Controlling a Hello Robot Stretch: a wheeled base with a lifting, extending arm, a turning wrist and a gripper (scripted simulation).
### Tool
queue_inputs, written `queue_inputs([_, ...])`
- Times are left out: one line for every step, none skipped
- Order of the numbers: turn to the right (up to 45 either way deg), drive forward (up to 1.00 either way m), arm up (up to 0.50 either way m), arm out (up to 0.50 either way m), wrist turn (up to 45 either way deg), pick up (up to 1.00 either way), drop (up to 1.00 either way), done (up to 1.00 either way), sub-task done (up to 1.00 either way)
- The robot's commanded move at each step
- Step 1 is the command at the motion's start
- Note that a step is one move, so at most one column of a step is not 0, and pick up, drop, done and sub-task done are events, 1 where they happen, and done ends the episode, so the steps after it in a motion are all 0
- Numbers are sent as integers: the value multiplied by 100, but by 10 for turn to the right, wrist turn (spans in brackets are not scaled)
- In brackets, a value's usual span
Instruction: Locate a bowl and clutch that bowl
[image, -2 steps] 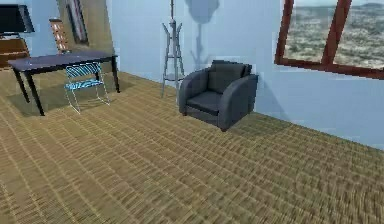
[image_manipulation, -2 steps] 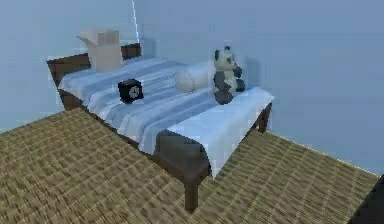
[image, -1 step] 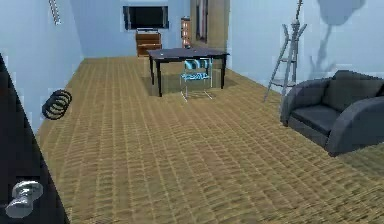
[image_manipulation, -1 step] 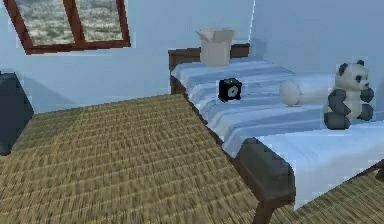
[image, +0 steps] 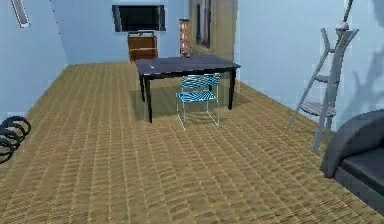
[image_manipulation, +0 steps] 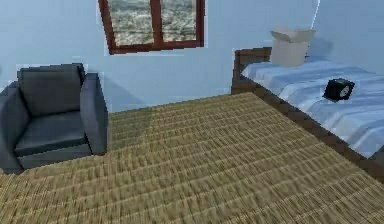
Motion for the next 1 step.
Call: queue_inputs([-180,0,0,0,0,0,0,0,0])
